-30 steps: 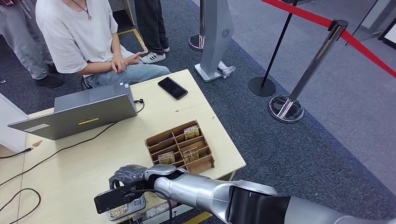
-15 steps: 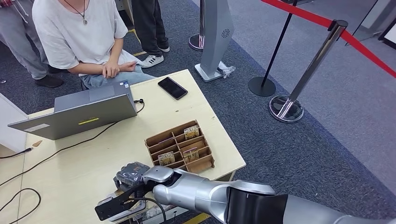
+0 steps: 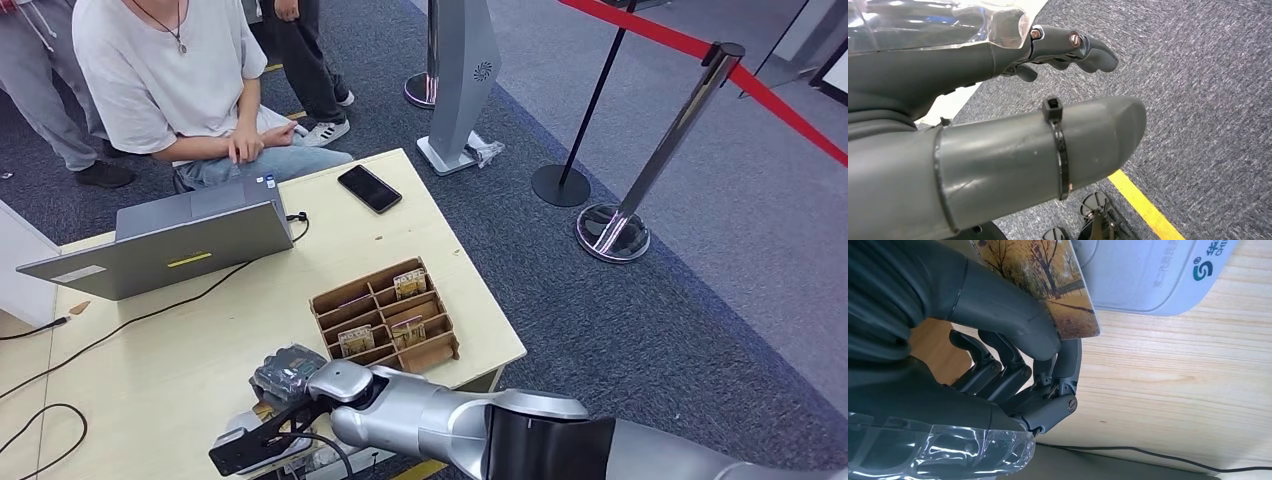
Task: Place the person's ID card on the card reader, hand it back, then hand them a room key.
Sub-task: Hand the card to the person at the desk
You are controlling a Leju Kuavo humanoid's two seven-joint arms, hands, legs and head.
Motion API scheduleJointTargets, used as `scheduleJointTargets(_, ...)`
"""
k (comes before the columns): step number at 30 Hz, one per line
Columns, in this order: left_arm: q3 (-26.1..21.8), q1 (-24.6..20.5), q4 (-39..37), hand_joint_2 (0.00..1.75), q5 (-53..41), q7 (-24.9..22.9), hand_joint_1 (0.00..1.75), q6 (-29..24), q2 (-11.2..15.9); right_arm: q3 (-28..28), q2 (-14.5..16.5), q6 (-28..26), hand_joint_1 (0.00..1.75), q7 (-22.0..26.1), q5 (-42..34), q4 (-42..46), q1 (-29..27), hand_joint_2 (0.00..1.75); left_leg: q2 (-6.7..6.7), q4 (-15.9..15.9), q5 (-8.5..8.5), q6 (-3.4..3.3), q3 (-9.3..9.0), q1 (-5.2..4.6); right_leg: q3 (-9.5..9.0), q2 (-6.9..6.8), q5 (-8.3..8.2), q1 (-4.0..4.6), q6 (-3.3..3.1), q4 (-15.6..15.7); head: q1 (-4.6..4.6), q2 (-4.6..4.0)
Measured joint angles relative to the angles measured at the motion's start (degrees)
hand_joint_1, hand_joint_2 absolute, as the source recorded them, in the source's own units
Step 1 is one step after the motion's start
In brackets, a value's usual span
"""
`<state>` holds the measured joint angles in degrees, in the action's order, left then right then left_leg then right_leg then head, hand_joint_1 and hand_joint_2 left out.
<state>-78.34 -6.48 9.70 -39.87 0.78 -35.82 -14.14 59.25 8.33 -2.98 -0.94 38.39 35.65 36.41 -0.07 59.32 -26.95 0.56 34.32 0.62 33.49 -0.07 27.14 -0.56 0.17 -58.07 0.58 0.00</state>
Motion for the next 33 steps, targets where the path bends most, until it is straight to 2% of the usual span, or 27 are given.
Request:
scheduleJointTargets(14, -0.1, 0.1, 0.0, 0.0, 0.0, 0.7, 0.0, 0.1, 0.0, 0.0, 0.0, -1.0, 1.75, -1.5, 3.6, 0.5, -0.9, 1.75, 0.0, 0.0, 0.0, 0.0, 0.0, 0.0, 0.0, 0.0, 0.0, 0.0, 0.0, 0.0, 0.0, 0.0)
scheduleJointTargets(23, -0.2, 0.1, 0.0, 0.0, 0.4, 1.9, 0.0, 1.0, 0.0, 1.7, 0.0, -7.8, 1.75, -9.8, 20.3, 4.4, -3.9, 1.75, 0.0, 0.0, 0.0, 0.0, 0.0, 0.0, 0.01, 0.0, 0.01, 0.0, 0.0, 0.0, 0.0, 0.0)
scheduleJointTargets(33, -0.2, 0.1, 0.0, 0.0, 0.8, 2.4, 0.0, 1.0, 0.0, 2.0, 0.0, -8.4, 1.75, -12.2, 25.5, 6.1, -5.5, 1.75, 0.01, 0.0, 0.0, 0.0, 0.0, 0.0, 0.0, 0.0, 0.01, 0.0, 0.0, 0.0, 0.01, 0.0)
